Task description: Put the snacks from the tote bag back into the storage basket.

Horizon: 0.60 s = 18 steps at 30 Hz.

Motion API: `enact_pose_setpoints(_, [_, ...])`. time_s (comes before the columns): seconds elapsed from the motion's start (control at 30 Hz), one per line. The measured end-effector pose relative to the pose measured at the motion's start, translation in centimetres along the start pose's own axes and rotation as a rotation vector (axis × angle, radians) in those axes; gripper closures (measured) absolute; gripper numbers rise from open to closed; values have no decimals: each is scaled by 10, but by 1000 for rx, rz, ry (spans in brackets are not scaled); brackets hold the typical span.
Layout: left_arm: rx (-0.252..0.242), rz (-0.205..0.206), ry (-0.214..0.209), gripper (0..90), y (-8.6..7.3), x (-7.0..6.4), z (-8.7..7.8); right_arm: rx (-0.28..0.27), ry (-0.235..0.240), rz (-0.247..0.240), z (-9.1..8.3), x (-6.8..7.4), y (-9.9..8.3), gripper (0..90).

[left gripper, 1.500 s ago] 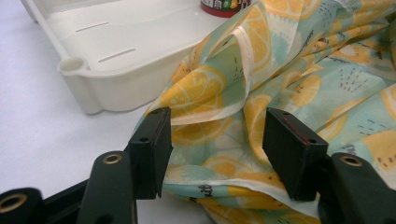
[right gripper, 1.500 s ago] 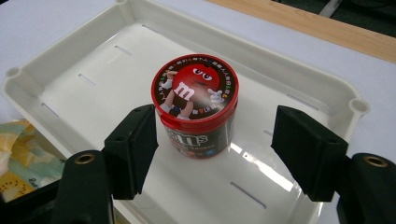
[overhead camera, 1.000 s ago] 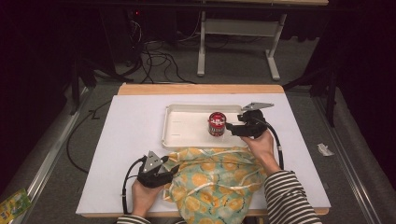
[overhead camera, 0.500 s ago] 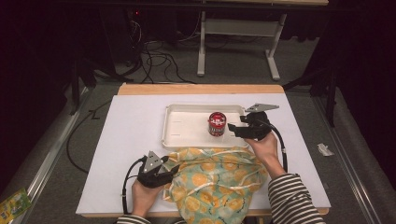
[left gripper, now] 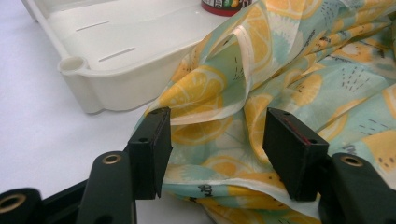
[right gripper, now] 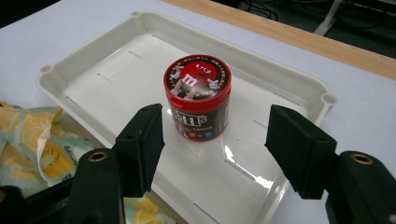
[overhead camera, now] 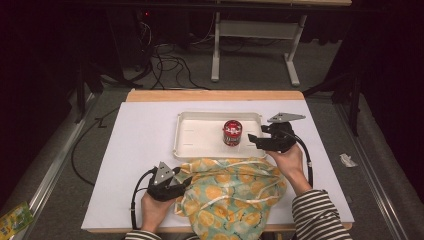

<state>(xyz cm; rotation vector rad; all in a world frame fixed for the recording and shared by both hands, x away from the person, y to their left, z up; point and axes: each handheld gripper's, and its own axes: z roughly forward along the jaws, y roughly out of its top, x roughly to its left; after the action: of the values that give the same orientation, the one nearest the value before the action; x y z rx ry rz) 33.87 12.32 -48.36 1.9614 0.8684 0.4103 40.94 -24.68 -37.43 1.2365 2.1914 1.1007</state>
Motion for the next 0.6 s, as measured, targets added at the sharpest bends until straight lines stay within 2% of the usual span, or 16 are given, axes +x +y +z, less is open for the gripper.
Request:
enact_pose_setpoints(0.13, [0, 0, 1, 425, 0, 0, 0, 6, 5, -5, -2, 0, -3, 376])
enact_pose_setpoints(0.6, [-2, -1, -1, 425, 0, 0, 0, -3, 10, 25, -12, -6, -15, 377])
